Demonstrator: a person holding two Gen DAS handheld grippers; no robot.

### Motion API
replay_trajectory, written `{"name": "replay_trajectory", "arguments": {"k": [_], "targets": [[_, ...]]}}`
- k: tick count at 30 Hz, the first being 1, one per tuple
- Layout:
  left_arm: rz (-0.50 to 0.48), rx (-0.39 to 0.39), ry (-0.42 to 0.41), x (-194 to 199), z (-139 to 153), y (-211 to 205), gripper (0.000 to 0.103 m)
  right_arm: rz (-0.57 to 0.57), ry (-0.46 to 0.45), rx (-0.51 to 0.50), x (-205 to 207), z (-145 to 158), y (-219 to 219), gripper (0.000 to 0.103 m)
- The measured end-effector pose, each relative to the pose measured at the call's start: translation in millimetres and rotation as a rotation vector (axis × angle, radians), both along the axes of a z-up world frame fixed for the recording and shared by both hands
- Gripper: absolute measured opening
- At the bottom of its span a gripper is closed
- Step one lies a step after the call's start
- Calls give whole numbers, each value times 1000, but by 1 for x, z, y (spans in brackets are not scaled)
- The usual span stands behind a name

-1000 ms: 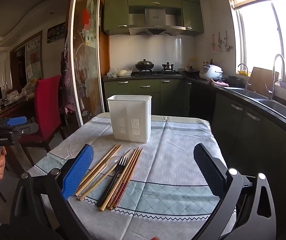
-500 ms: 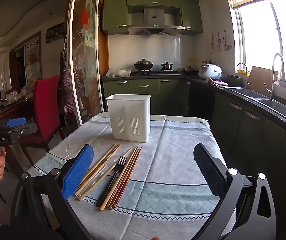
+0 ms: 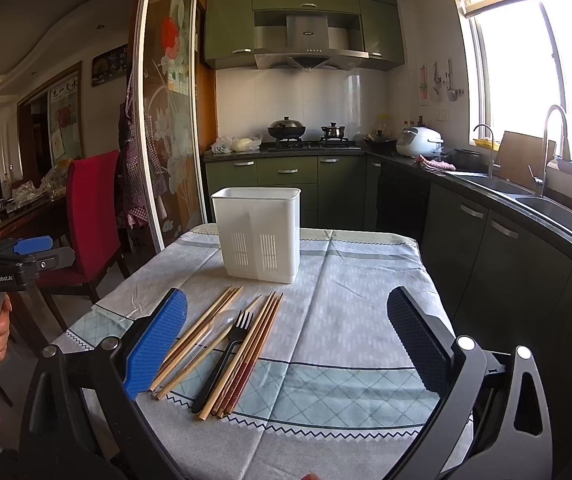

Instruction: Organize utensils

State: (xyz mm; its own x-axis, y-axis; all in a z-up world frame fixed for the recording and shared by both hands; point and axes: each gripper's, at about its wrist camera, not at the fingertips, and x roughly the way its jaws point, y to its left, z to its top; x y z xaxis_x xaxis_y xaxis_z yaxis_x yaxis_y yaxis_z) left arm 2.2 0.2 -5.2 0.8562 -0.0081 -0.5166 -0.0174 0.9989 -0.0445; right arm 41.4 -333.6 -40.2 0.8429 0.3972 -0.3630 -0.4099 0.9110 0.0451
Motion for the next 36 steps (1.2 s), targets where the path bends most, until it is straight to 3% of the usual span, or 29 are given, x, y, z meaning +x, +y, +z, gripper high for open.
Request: {"name": "replay_trajectory", "arguments": {"k": [36], "targets": [[1,-8,1,0,-2,-1,97,1,3,-2,0,-5,3,99]]}}
